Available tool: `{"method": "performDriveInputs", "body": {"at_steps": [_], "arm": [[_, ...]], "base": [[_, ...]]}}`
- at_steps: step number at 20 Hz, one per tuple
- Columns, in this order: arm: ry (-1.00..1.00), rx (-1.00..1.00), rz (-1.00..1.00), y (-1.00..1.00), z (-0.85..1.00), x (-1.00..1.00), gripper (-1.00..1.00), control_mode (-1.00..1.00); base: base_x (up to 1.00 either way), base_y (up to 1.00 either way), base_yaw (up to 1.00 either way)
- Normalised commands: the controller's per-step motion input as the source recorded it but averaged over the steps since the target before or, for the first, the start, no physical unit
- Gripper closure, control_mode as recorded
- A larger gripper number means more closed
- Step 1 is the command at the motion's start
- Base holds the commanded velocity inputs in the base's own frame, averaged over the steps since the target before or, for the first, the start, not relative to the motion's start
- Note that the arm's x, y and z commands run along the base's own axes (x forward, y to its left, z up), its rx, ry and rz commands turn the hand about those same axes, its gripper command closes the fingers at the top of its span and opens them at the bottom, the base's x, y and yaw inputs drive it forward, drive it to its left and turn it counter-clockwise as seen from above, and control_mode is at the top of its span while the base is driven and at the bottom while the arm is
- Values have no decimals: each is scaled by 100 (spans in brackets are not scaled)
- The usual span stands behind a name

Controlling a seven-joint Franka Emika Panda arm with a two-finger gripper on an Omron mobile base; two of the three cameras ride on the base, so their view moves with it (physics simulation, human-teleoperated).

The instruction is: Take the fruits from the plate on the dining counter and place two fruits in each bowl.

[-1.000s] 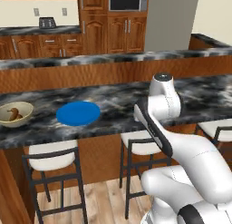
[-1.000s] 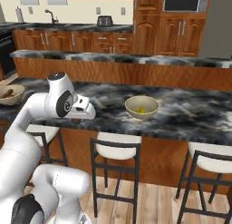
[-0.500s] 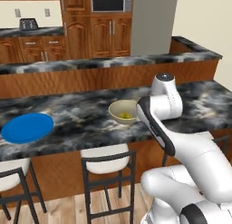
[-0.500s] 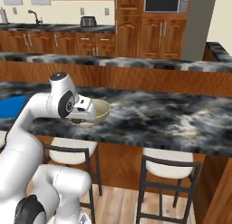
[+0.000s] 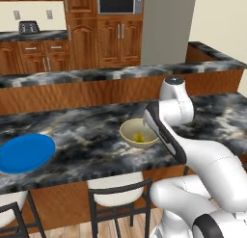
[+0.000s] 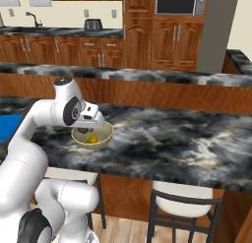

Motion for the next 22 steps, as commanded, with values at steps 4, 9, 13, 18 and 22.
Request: {"method": "performDriveInputs", "body": {"at_steps": [4, 9, 13, 18, 22], "arm": [[0, 0, 0, 0, 0, 0, 100, 100], [10, 2, 0, 18, -2, 50, 100, -100], [24, 11, 5, 26, -26, 96, 100, -100], [17, 2, 1, 30, -36, 84, 100, -100], [0, 0, 0, 10, -43, 74, 100, -100]], "base": [[50, 6, 0], [24, 5, 0], [0, 0, 0], [0, 0, 0], [0, 0, 0]]}}
